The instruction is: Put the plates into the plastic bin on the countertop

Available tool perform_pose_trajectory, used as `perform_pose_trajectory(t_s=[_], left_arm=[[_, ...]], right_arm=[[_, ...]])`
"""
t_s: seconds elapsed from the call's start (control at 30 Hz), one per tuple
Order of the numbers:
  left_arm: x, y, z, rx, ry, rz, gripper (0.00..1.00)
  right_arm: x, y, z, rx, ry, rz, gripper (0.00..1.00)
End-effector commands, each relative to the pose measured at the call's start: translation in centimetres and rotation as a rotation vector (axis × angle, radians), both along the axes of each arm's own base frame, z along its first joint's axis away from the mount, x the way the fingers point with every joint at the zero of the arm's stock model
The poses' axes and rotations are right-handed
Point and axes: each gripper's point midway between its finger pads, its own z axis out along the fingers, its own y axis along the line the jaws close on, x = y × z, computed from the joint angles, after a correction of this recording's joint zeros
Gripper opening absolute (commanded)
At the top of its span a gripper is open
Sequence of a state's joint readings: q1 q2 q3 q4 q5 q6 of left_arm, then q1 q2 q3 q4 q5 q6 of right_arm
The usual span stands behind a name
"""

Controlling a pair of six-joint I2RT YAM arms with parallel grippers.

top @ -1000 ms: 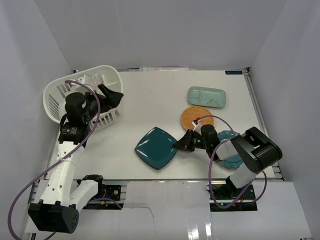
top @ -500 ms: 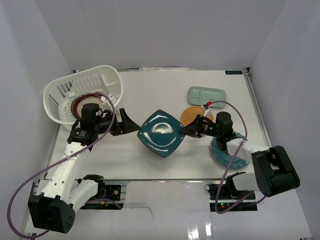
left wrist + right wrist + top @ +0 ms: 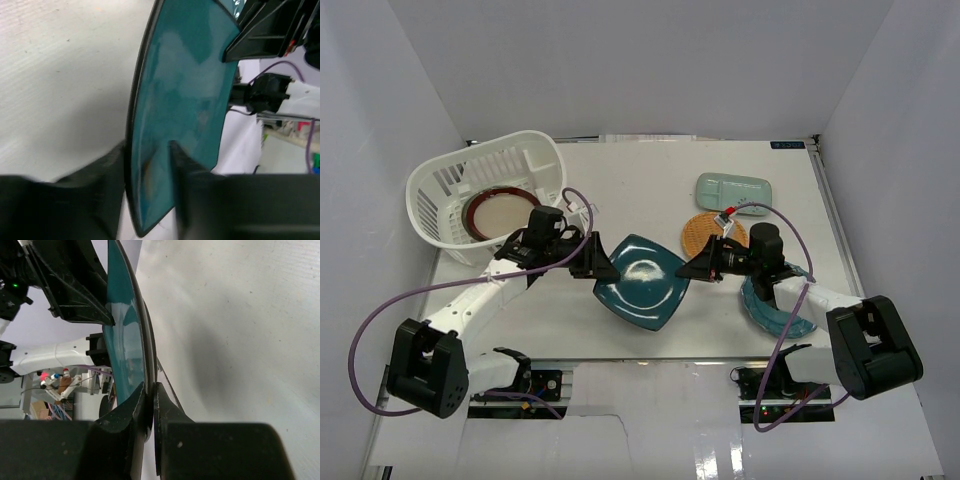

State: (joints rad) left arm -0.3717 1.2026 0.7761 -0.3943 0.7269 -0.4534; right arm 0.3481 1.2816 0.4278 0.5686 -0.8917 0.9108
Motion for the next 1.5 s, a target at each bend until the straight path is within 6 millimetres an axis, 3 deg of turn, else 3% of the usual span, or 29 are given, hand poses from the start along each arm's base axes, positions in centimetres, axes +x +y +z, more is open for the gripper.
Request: perform_pose_trajectory(t_s=[0.0, 0.1, 0.17, 0.27, 0.37, 0.5, 0.57, 0.63, 0.67, 0.7, 0.77, 0.8, 0.9, 0.97, 1.0, 1.17, 1.47], left_arm=[[0.0, -0.7, 1.3, -0.051, -0.064, -0.037, 0.39], [-0.1, -0.8, 1.8, -0.063, -0.073, -0.038, 0.14], [-0.2, -0.9, 2.0, -0.079, -0.067, -0.041, 0.04], [-0.1, -1.0, 2.2, -0.088, -0.064, -0.028, 0.0], [0.7, -1.1, 3.2, -0.106, -0.082, 0.015, 0.0], [2.3, -1.2, 6.3, -0.147, -0.146, 0.087, 0.0], [3.4, -1.1, 8.5, -0.172, -0.198, 0.122, 0.0], [5.3, 0.2, 12.4, -0.187, -0.284, 0.189, 0.0], [6.2, 1.3, 14.1, -0.19, -0.324, 0.224, 0.0], [8.2, 4.6, 17.6, -0.203, -0.409, 0.32, 0.0], [9.1, 8.1, 20.7, -0.23, -0.456, 0.391, 0.0], [10.5, 12.2, 22.5, -0.207, -0.478, 0.508, 0.0], [12.3, 15.1, 23.8, -0.141, -0.511, 0.647, 0.0], [13.1, 17.0, 23.8, -0.183, -0.505, 0.742, 0.0], [13.7, 19.4, 23.4, -0.166, -0.493, 0.831, 0.0], [15.5, 27.6, 20.3, -0.074, -0.429, 1.154, 0.0], [16.3, 34.3, 16.3, 0.159, -0.411, 1.422, 0.0]], right_arm=[[0.1, 0.6, 4.7, 0.081, -0.141, 0.065, 0.08], [0.1, 0.6, 4.6, 0.081, -0.138, 0.065, 0.08], [0.0, 0.6, 4.6, 0.083, -0.134, 0.067, 0.08], [-0.3, 0.6, 4.7, 0.085, -0.135, 0.069, 0.12], [-0.2, 0.4, 4.6, 0.083, -0.121, 0.043, 0.59], [-0.5, 0.1, 4.4, 0.083, -0.1, 0.009, 0.87], [-0.7, -0.2, 4.4, 0.085, -0.1, -0.013, 0.92], [-0.6, -0.5, 4.3, 0.077, -0.1, -0.043, 0.98], [-0.6, -0.7, 4.2, 0.061, -0.121, -0.052, 0.98], [-0.2, -0.9, 3.7, 0.037, -0.119, -0.087, 0.98], [-0.5, -1.3, 3.0, 0.003, -0.116, -0.111, 0.98], [-0.3, -1.6, 2.5, -0.023, -0.136, -0.133, 0.98], [-0.2, -2.1, 2.0, -0.073, -0.161, -0.155, 0.98], [-0.1, -2.2, 1.8, -0.093, -0.165, -0.15, 0.98], [-0.3, -2.2, 1.5, -0.109, -0.161, -0.138, 0.98], [-0.7, -2.5, 0.0, -0.155, -0.147, -0.128, 0.98], [-0.8, -2.8, -1.2, -0.193, -0.142, -0.119, 0.98]])
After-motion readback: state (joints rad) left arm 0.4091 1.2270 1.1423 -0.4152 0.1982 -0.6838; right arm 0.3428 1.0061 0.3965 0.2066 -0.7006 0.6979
